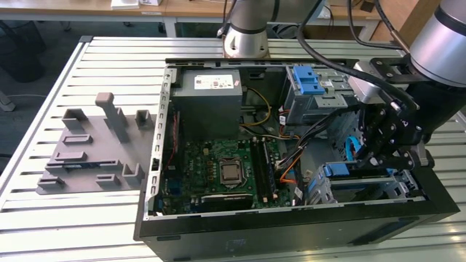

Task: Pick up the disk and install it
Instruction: 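Insert the second disk wire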

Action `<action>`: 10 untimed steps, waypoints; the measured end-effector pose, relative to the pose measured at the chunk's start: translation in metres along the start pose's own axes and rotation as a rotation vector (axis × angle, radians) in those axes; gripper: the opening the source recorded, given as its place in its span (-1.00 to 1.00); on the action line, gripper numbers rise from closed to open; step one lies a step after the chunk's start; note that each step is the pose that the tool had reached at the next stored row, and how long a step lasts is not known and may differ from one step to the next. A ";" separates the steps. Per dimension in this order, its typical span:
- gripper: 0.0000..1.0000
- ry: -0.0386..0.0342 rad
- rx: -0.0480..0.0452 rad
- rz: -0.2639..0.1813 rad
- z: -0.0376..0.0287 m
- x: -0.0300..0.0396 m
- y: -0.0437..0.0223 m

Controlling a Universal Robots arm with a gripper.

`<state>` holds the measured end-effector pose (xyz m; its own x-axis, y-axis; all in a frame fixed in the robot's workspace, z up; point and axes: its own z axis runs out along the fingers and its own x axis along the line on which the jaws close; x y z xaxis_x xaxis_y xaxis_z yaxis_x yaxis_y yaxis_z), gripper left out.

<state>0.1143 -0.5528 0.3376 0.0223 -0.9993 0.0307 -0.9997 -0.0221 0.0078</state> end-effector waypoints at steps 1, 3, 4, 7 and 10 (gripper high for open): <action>-0.51 -0.0001 -0.0001 0.000 -0.0004 0.0000 0.0000; -0.51 -0.0002 -0.0003 0.000 -0.0014 0.0000 0.0000; -0.51 -0.0002 -0.0004 0.000 -0.0020 0.0000 0.0000; -0.51 -0.0003 -0.0008 0.000 -0.0040 0.0001 0.0000; -0.51 -0.0004 -0.0015 0.000 -0.0063 0.0002 0.0001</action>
<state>0.1143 -0.5528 0.3440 0.0224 -0.9993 0.0303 -0.9997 -0.0221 0.0093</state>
